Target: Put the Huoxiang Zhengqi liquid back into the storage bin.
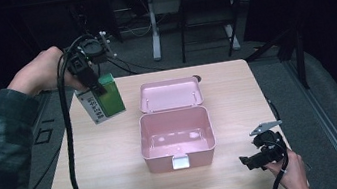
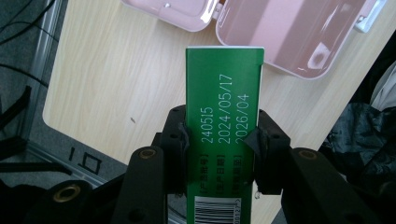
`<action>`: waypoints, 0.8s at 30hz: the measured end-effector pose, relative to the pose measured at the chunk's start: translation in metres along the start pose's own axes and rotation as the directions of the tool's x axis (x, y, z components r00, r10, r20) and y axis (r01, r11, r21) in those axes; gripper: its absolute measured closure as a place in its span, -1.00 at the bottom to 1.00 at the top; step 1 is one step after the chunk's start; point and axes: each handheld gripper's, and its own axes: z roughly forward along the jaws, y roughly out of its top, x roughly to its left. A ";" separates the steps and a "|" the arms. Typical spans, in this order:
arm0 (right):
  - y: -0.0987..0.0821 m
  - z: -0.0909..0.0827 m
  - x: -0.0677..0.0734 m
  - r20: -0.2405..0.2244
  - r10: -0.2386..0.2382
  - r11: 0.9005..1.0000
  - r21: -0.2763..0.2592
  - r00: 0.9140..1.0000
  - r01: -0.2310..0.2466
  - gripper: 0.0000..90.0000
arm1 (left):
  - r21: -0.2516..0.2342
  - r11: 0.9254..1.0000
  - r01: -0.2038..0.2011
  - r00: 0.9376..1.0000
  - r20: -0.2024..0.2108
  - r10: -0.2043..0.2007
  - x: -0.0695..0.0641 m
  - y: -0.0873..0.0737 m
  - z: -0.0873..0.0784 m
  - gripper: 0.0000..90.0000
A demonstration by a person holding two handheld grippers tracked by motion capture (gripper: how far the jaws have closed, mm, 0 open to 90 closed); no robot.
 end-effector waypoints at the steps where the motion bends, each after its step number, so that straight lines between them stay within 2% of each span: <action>1: 0.000 0.000 0.000 -0.001 0.000 1.000 0.000 1.000 0.000 -1.00 | 0.000 1.000 -0.004 1.000 -0.001 0.004 -0.001 0.001 0.000 0.41; 24: 0.000 0.001 0.000 -0.005 -0.004 1.000 0.003 1.000 0.004 -1.00 | -0.020 0.995 -0.098 0.995 0.007 0.098 -0.020 0.042 0.000 0.40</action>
